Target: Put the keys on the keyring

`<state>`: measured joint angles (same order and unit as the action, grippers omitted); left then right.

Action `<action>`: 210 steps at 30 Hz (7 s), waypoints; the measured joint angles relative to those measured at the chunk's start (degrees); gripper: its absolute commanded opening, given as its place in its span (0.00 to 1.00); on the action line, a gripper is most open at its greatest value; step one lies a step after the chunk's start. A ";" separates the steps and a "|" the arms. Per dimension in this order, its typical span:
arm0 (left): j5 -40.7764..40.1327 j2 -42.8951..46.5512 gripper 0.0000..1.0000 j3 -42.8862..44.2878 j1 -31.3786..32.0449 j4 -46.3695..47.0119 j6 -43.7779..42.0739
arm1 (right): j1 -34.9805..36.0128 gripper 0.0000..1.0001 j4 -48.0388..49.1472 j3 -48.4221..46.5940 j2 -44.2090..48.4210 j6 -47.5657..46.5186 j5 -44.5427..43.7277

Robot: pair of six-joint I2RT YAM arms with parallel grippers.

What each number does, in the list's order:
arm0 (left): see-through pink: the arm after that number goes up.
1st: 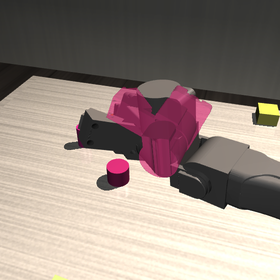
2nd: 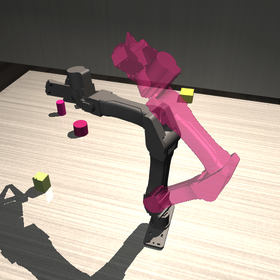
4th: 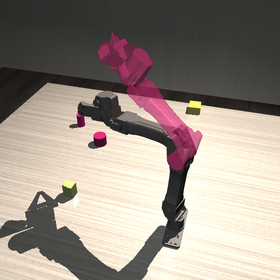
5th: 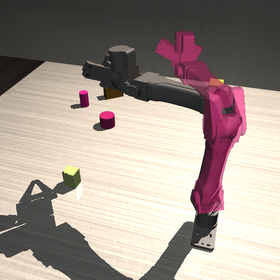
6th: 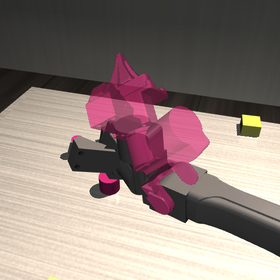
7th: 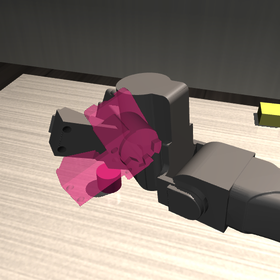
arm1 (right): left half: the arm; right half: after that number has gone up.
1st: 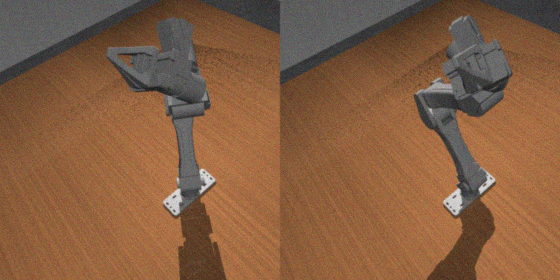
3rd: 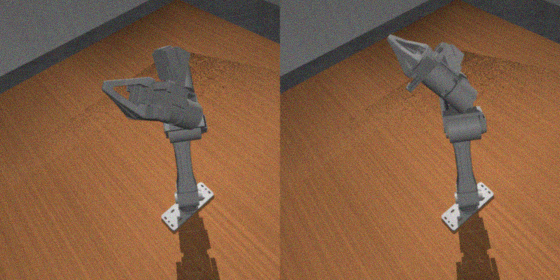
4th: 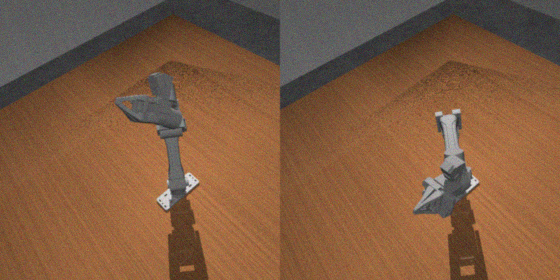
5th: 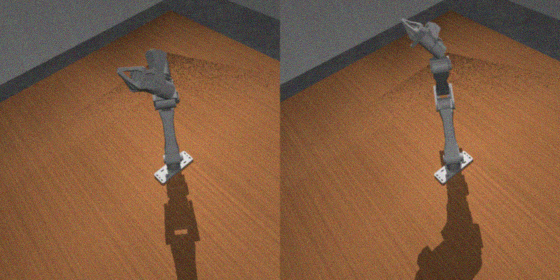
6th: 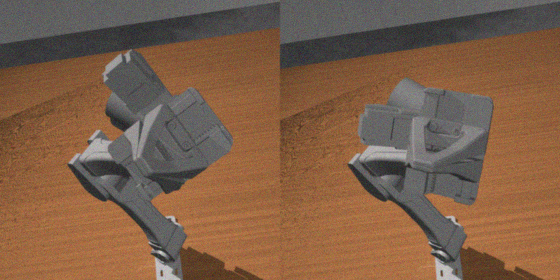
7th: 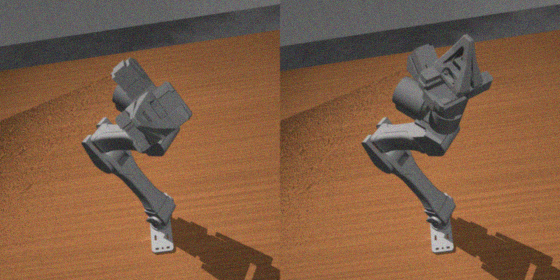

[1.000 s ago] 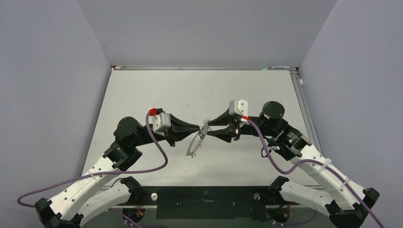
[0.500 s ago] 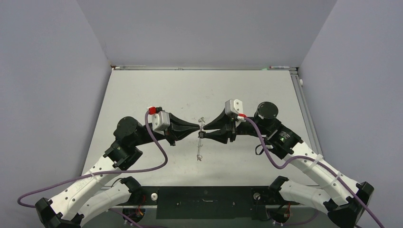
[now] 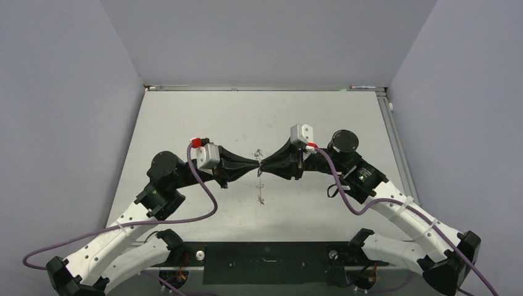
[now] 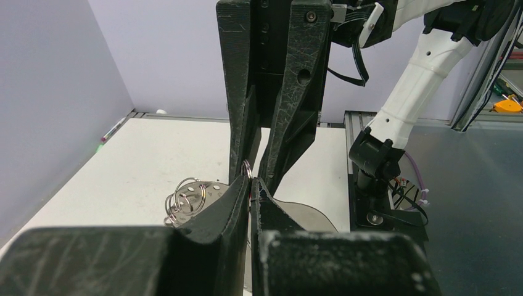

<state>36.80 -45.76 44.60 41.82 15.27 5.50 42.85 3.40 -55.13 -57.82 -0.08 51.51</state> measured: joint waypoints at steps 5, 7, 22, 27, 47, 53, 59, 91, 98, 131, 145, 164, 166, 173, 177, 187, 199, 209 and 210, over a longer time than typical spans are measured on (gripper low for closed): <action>0.07 0.00 0.00 0.00 0.00 0.13 0.04 | 0.22 0.16 0.72 0.13 -0.15 0.85 -1.01; 0.09 0.00 0.00 0.00 0.00 0.35 0.04 | 0.31 0.17 0.92 0.15 -0.15 1.14 -1.36; 0.13 -0.11 0.00 -0.24 -0.17 0.90 0.28 | 0.37 0.05 2.10 0.15 -0.13 1.81 -2.91; -0.02 -0.11 0.00 -0.24 -0.70 1.33 0.33 | 0.37 0.05 2.05 0.15 -0.13 1.88 -2.05; 1.68 -1.25 0.40 5.31 -0.90 -20.02 -14.03 | 9.86 0.05 -28.17 -10.75 -0.26 -12.48 -13.92; 5.73 -5.64 0.36 7.80 -1.16 -23.89 -14.69 | 10.99 0.05 -34.40 -12.35 -2.64 -14.62 -17.53; 8.41 -5.95 0.33 7.80 -1.16 -24.57 -13.90 | 11.74 0.05 -36.61 -12.35 -3.32 -15.19 -18.95; 9.46 -7.58 0.24 7.80 1.73 -24.28 -11.85 | 12.79 0.05 -36.46 -12.37 -4.59 -15.78 -22.18; 7.76 -7.56 0.37 7.80 2.01 -24.37 -12.66 | 13.18 0.05 -36.46 -12.39 -4.57 -15.78 -22.47; 6.21 -7.21 0.13 7.78 2.01 -24.94 -14.05 | 13.88 0.05 -36.11 -12.39 -2.93 -15.74 -23.69; 7.56 -6.10 0.00 7.37 2.01 -22.16 -11.89 | 13.86 0.25 -31.71 -10.62 -0.48 -13.75 -24.55; 6.36 -0.96 0.00 1.62 -0.09 -3.98 0.09 | 13.99 0.33 -15.50 -1.75 9.75 -7.96 -26.51; 5.66 -0.72 0.00 1.60 -0.33 -3.26 0.28 | 13.99 0.33 -14.69 -0.24 11.32 -7.10 -26.71; 3.41 -0.31 0.00 0.74 -0.72 -1.36 0.98 | 13.99 0.33 -9.53 7.80 16.22 -2.75 -28.50; 2.73 -0.31 0.00 0.33 -0.85 -0.66 1.75 | 14.16 0.34 -5.51 11.28 17.03 -0.26 -29.55; 2.43 -0.33 0.00 -0.13 -0.96 1.66 3.10 | 14.21 0.33 3.02 12.22 9.99 2.34 -29.59; 2.43 -0.33 0.00 -0.22 -1.01 2.12 3.37 | 14.21 0.33 8.22 12.31 6.01 2.99 -28.48; 2.43 -0.31 0.00 -0.22 -1.05 2.14 3.54 | 14.21 0.15 9.53 12.90 4.46 3.54 -28.11; 2.43 -0.33 0.00 -0.22 -1.05 2.16 3.54 | 14.21 0.12 9.68 12.94 4.39 3.61 -28.11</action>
<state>39.22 -46.09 44.38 40.77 17.43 9.04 57.06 13.08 -42.19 -53.43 3.53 23.40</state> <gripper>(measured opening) 0.006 0.197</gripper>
